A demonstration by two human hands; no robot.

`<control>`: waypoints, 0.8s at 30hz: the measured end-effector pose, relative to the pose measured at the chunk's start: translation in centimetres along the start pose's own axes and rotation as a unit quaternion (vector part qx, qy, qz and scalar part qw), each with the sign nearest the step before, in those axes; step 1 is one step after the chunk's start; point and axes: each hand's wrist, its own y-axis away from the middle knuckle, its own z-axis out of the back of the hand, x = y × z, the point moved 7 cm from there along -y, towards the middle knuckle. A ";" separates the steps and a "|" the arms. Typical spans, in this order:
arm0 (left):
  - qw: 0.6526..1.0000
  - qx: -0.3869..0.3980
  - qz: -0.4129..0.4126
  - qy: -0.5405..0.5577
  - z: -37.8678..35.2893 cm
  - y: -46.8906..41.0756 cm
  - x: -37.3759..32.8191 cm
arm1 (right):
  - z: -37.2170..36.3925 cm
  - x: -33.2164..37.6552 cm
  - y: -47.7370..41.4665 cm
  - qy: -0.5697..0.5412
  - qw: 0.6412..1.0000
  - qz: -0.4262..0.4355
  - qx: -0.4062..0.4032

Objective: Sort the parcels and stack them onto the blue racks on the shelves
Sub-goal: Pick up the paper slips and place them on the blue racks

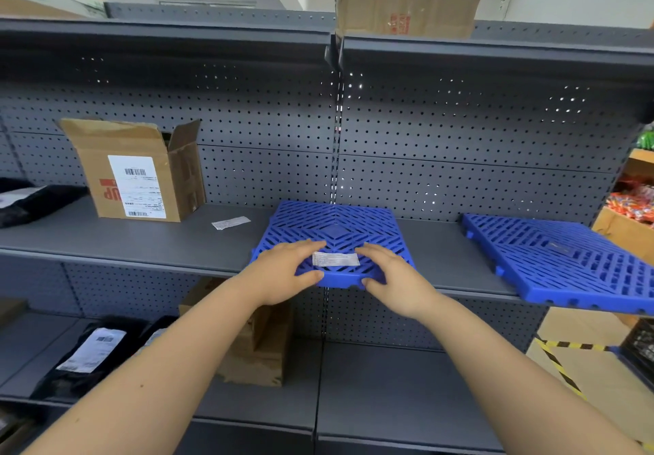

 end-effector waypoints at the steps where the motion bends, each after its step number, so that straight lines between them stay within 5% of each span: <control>1: 1.000 -0.001 0.008 -0.012 0.4 -0.1 0.3 | 0.4 0.1 -0.4 -0.011 1.000 -0.002 0.001; 18: 0.982 -0.084 0.042 -0.166 7.0 -3.1 8.7 | 2.2 3.6 -10.3 -0.003 0.999 -0.004 -0.034; 24: 0.981 -0.094 0.100 -0.140 8.8 -4.5 14.9 | -0.1 6.8 -15.1 0.018 0.999 0.030 -0.013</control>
